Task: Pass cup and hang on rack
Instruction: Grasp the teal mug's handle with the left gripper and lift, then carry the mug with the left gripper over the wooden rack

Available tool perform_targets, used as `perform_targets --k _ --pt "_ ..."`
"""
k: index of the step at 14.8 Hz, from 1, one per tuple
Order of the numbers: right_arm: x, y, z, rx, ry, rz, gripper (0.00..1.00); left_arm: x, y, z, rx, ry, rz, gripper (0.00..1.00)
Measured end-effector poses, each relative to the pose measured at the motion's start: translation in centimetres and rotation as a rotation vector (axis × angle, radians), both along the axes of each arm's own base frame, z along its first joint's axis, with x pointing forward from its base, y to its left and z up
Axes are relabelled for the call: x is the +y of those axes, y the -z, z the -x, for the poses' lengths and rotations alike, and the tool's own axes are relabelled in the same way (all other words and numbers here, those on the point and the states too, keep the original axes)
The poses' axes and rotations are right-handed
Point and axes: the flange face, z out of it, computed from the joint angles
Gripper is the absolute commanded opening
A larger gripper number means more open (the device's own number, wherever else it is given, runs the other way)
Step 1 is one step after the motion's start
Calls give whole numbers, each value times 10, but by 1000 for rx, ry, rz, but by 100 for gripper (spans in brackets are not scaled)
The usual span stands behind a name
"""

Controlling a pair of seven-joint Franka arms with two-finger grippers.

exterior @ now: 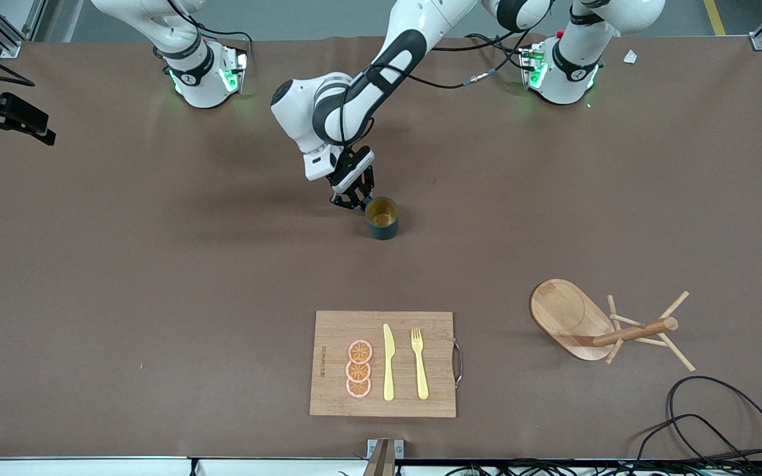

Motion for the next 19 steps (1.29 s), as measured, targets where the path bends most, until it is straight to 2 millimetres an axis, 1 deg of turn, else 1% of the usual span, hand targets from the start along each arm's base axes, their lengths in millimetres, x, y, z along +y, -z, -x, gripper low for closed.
perform_targets --k 2,3,6,7,8,9,10,11,13,16,18,19 --pt "-2 2 0 1 4 0 100 0 0 -1 -2 0 2 2" --pt "-3 2 0 0 5 0 100 0 0 -2 -4 0 4 0" --pt "-3 1 -1 -6 6 -2 100 -1 -5 -5 -1 18 4 0" --pt "-3 1 -2 -10 6 -2 100 -2 -11 -10 -1 32 5 0" --pt "-3 1 -2 -15 6 -3 100 0 -24 -21 -3 46 8 0" --pt "-3 0 -3 -19 7 -3 100 4 -40 -34 -3 52 14 0" --pt "-4 0 -3 -22 7 -4 100 11 -59 -52 0 56 23 0" --pt "-4 0 -3 -24 7 -4 100 21 -80 -72 9 60 34 0" --pt "-4 0 -3 -25 8 -4 100 47 -125 -115 31 60 67 0" --pt "-4 0 -3 -25 7 -4 100 96 -200 -171 73 57 150 0" --pt "-4 0 -3 -25 8 -4 100 134 -255 -200 94 72 215 0" --pt "-4 0 -3 -25 8 -4 100 157 -284 -214 103 75 255 0"
